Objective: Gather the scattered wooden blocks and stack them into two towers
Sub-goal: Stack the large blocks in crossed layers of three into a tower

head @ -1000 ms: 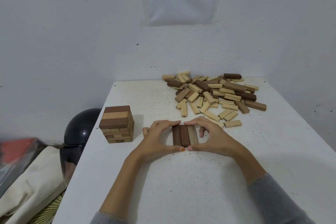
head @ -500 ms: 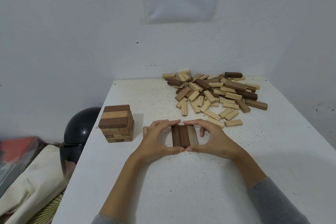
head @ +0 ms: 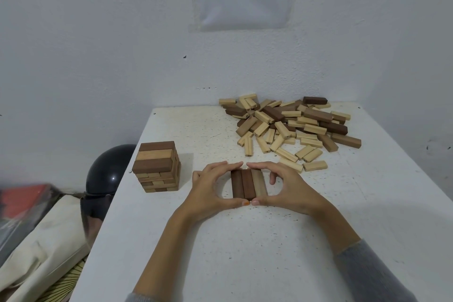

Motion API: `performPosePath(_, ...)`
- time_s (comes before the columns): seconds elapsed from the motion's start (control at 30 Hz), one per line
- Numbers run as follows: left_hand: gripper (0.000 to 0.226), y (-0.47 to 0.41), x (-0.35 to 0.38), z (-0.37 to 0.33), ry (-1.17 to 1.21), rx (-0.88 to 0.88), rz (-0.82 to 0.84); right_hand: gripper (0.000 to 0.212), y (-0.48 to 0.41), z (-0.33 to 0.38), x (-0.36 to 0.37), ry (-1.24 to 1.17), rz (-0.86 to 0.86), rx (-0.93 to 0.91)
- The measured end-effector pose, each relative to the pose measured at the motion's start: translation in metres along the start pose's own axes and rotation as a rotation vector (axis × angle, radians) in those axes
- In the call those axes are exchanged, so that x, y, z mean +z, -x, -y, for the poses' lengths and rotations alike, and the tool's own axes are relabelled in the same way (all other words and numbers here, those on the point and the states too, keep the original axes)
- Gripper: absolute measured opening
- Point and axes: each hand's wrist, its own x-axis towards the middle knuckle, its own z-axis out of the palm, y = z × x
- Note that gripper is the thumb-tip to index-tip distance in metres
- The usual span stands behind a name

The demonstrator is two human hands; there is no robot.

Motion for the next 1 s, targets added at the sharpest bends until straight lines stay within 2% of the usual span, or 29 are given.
performPosePath(0.73, 0.077, 0.001, 0.001, -0.001, 0.034, 0.015, -0.013, 0.077, 0.004, 0.004, 0.001, -0.036, 0.015, 0.025)
performPosePath(1.0, 0.080, 0.001, -0.002, -0.008, 0.121, 0.028, 0.009, 0.079, 0.010, 0.013, -0.009, -0.006, -0.008, -0.012)
